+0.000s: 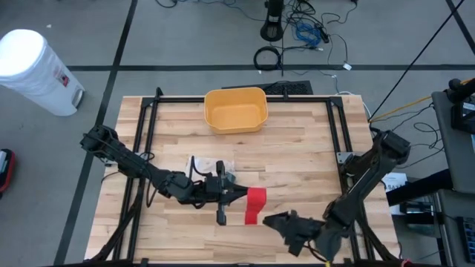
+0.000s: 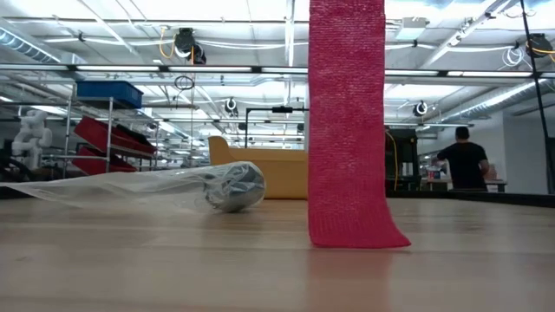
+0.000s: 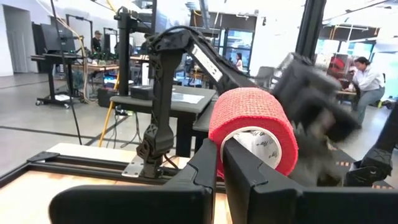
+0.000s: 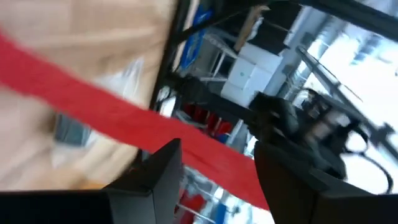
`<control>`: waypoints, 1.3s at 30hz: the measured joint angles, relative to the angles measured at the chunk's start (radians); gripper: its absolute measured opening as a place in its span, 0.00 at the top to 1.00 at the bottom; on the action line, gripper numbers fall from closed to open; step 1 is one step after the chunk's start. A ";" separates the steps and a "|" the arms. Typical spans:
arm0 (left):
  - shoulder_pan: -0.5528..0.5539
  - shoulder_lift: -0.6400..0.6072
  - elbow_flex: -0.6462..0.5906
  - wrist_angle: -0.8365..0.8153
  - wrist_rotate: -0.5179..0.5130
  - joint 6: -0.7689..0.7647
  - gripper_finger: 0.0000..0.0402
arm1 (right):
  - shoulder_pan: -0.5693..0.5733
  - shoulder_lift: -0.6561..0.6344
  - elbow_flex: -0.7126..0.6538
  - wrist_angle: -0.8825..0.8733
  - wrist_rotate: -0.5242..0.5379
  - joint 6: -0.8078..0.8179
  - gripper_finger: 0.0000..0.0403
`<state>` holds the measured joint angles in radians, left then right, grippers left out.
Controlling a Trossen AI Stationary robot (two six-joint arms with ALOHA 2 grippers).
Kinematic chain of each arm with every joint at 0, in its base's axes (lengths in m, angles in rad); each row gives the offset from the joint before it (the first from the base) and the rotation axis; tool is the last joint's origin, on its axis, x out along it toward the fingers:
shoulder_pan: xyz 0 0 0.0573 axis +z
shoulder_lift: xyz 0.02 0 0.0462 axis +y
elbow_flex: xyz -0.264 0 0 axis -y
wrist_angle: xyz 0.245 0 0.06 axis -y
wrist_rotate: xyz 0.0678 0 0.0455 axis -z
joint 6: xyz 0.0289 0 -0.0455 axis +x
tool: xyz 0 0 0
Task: Roll bandage
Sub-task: Roll the red bandage
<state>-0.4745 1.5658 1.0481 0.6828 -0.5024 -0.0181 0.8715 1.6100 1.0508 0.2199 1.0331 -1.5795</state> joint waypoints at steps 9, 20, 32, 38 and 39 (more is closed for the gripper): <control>0.016 0.000 0.000 0.008 -0.004 -0.002 0.95 | -0.012 0.129 0.000 0.079 0.060 -0.281 0.54; 0.009 0.000 0.000 0.007 -0.004 -0.002 0.95 | -0.050 0.133 0.000 -0.070 0.071 -0.232 0.54; 0.009 -0.001 0.000 0.007 -0.004 -0.001 0.95 | -0.068 0.133 0.000 -0.119 0.066 -0.312 0.54; 0.009 -0.001 0.000 0.007 -0.004 -0.001 0.95 | -0.074 0.133 0.000 -0.097 0.061 -0.371 0.54; 0.009 -0.001 0.000 0.007 -0.004 -0.001 0.95 | -0.074 0.134 0.000 -0.076 0.061 -0.381 0.54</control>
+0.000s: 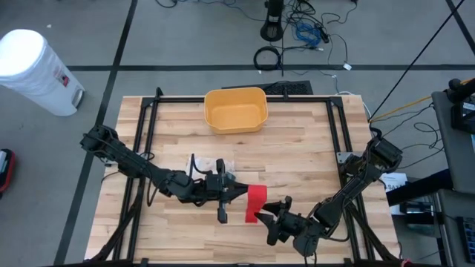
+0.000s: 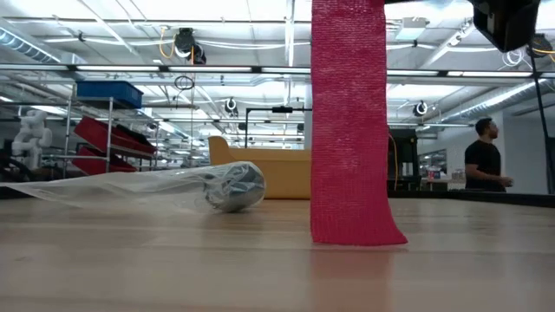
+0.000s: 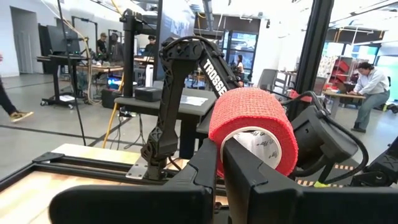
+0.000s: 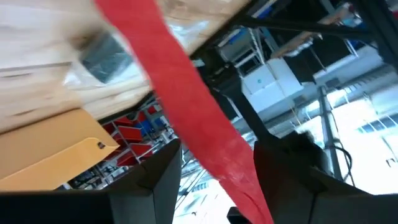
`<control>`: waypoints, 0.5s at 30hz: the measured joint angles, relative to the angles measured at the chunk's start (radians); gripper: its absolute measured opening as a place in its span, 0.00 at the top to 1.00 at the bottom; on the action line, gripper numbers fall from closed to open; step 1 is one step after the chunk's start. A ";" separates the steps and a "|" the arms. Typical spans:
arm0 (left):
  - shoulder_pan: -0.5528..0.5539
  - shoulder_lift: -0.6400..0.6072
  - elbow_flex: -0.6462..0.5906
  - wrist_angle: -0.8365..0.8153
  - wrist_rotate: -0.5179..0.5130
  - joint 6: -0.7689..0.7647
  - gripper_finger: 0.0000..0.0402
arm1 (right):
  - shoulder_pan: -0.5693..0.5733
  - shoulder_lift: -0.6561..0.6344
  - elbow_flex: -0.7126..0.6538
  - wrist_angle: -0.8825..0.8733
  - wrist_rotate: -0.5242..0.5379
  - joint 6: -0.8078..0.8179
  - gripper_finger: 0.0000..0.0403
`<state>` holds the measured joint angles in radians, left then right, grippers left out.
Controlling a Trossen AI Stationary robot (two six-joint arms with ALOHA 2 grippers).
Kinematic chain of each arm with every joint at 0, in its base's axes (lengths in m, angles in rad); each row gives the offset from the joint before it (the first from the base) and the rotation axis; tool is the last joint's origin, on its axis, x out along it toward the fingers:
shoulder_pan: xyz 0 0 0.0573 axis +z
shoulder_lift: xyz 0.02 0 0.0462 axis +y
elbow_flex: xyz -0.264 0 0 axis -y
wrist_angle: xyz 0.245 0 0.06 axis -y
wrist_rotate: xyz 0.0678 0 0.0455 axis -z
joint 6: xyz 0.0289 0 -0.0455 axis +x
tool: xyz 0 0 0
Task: Roll bandage
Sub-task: Roll the red bandage
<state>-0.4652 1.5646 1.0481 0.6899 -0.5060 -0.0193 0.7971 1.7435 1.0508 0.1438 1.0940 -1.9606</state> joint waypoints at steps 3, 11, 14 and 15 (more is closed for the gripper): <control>0.000 0.000 0.000 0.000 0.000 0.000 0.95 | 0.000 0.000 0.000 0.068 0.000 -0.051 0.54; 0.000 0.000 0.000 0.000 0.000 0.000 0.95 | 0.000 0.000 0.000 0.145 0.005 -0.101 0.64; 0.000 0.000 0.000 0.000 0.000 0.000 0.95 | 0.000 0.000 0.000 0.144 0.006 -0.101 0.75; 0.000 0.000 0.000 0.000 0.000 0.000 0.95 | 0.000 0.000 0.000 0.145 0.008 -0.101 0.78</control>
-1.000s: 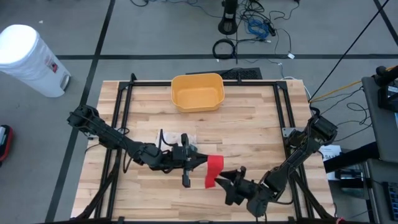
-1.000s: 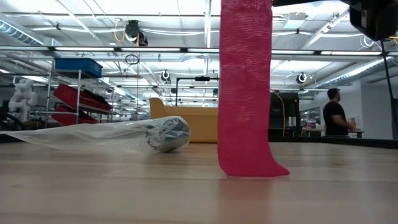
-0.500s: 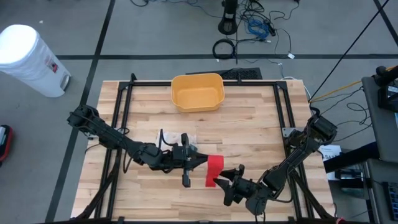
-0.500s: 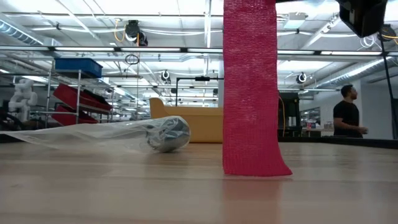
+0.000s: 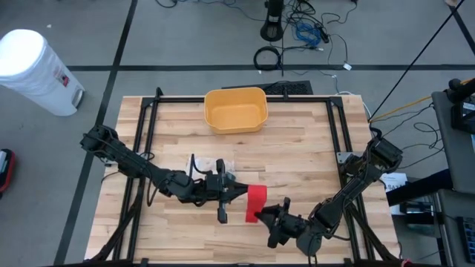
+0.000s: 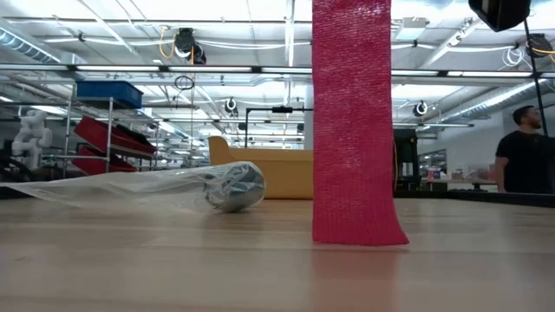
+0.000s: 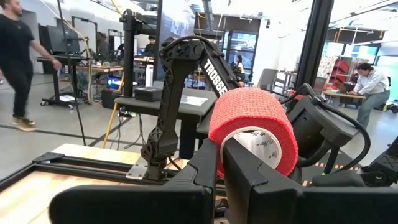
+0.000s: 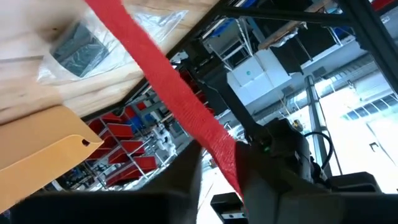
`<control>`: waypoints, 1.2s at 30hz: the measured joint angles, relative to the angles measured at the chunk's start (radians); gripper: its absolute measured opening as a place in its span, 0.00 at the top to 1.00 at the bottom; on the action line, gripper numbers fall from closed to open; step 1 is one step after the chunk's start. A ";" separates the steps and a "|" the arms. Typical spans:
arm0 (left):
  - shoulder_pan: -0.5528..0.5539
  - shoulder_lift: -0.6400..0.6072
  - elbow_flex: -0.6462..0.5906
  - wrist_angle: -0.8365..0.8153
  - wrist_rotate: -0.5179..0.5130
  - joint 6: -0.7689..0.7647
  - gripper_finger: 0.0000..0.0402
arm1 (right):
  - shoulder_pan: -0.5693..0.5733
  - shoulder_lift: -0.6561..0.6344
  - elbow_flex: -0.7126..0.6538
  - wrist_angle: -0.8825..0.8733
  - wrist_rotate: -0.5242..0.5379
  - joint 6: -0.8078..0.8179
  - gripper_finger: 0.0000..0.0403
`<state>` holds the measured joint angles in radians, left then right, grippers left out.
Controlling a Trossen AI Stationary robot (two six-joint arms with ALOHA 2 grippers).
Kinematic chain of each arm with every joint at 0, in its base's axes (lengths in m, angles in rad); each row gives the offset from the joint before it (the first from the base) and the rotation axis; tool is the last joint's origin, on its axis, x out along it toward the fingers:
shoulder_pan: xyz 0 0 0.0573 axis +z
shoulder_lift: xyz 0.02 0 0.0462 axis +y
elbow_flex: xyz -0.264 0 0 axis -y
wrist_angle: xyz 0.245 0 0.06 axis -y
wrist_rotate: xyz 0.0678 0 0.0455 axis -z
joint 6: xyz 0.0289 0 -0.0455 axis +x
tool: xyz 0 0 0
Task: Roll bandage
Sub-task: Roll the red bandage
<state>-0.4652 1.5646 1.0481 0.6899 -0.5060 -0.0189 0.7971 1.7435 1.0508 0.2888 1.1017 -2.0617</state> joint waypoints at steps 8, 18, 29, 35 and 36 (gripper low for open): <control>0.000 0.000 0.000 0.000 0.000 0.026 0.95 | 0.000 0.000 0.000 0.139 0.019 0.001 0.99; 0.000 0.000 0.000 0.000 -0.030 0.108 0.95 | 0.051 0.000 0.001 0.357 -0.012 -0.026 1.00; 0.000 0.000 0.000 -0.003 -0.132 0.184 0.95 | 0.116 0.000 0.154 0.359 -0.035 0.002 1.00; -0.002 0.000 0.000 -0.075 -0.131 0.183 0.95 | 0.110 0.000 0.276 0.358 -0.029 0.005 1.00; -0.002 0.000 0.000 -0.091 -0.127 0.183 0.95 | 0.108 0.000 0.297 0.358 -0.028 0.006 1.00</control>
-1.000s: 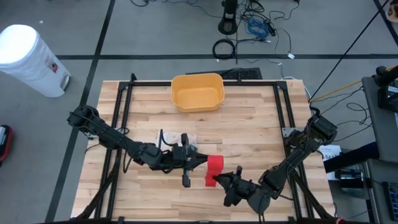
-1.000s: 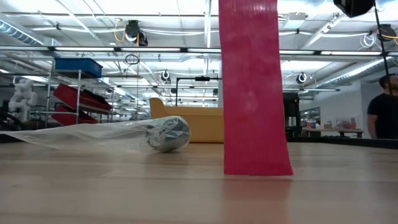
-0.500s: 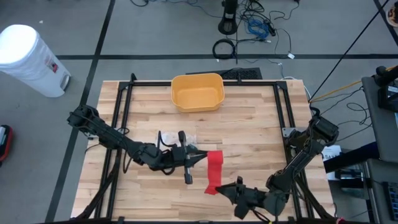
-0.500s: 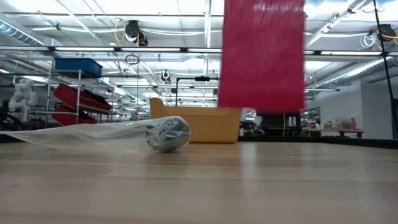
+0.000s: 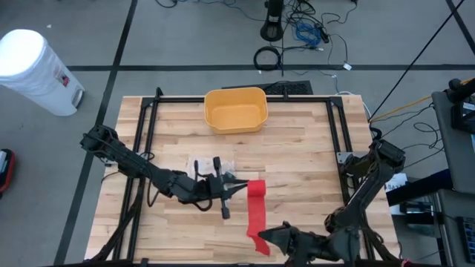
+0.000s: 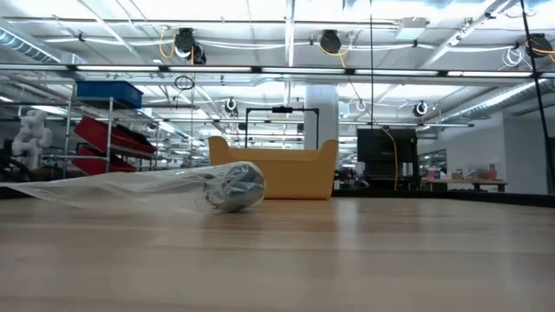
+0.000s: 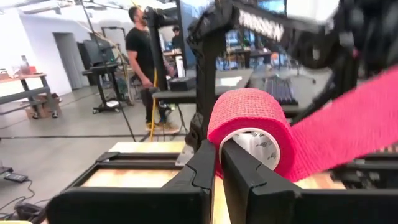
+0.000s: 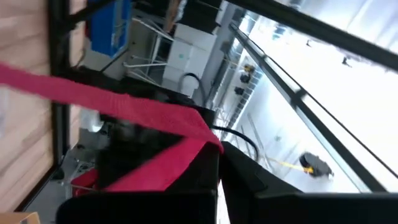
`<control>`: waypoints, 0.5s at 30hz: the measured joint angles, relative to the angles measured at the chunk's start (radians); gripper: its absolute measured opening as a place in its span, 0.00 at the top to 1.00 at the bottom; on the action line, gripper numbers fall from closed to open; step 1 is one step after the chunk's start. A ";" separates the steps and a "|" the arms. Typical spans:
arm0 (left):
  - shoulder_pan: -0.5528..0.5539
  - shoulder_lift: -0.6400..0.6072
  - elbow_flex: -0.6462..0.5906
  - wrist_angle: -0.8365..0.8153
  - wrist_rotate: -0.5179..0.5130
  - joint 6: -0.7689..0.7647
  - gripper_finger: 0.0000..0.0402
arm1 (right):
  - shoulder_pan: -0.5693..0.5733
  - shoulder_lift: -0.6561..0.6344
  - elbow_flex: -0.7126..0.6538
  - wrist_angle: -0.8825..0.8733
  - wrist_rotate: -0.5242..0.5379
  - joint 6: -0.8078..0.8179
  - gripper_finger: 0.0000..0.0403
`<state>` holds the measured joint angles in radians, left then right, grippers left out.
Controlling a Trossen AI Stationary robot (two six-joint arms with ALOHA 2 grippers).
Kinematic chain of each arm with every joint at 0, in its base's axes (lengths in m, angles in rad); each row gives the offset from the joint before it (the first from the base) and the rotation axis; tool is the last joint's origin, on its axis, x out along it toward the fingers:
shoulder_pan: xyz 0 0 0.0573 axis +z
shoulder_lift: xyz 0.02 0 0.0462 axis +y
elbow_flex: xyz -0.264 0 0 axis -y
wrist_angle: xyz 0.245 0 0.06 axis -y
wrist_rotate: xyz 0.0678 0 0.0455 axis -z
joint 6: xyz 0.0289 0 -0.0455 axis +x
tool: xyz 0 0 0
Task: Roll bandage
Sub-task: Roll the red bandage
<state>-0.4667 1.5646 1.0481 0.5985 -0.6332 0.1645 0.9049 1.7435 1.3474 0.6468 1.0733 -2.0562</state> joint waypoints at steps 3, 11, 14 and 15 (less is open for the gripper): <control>0.000 0.000 0.000 -0.040 0.024 0.002 0.95 | -0.003 0.000 0.059 0.000 0.000 0.002 1.00; -0.017 -0.002 0.000 -0.040 0.045 0.012 0.95 | -0.035 0.000 0.133 -0.002 0.018 -0.004 1.00; -0.033 -0.005 0.000 -0.037 0.057 0.033 0.95 | -0.055 0.000 0.134 0.000 0.052 -0.024 1.00; -0.039 -0.008 0.000 -0.039 0.057 0.037 0.95 | -0.063 -0.001 0.134 0.000 0.064 -0.026 1.00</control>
<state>-0.5058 1.5568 1.0481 0.5593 -0.5762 0.2015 0.8418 1.7430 1.4818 0.6465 1.1369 -2.0819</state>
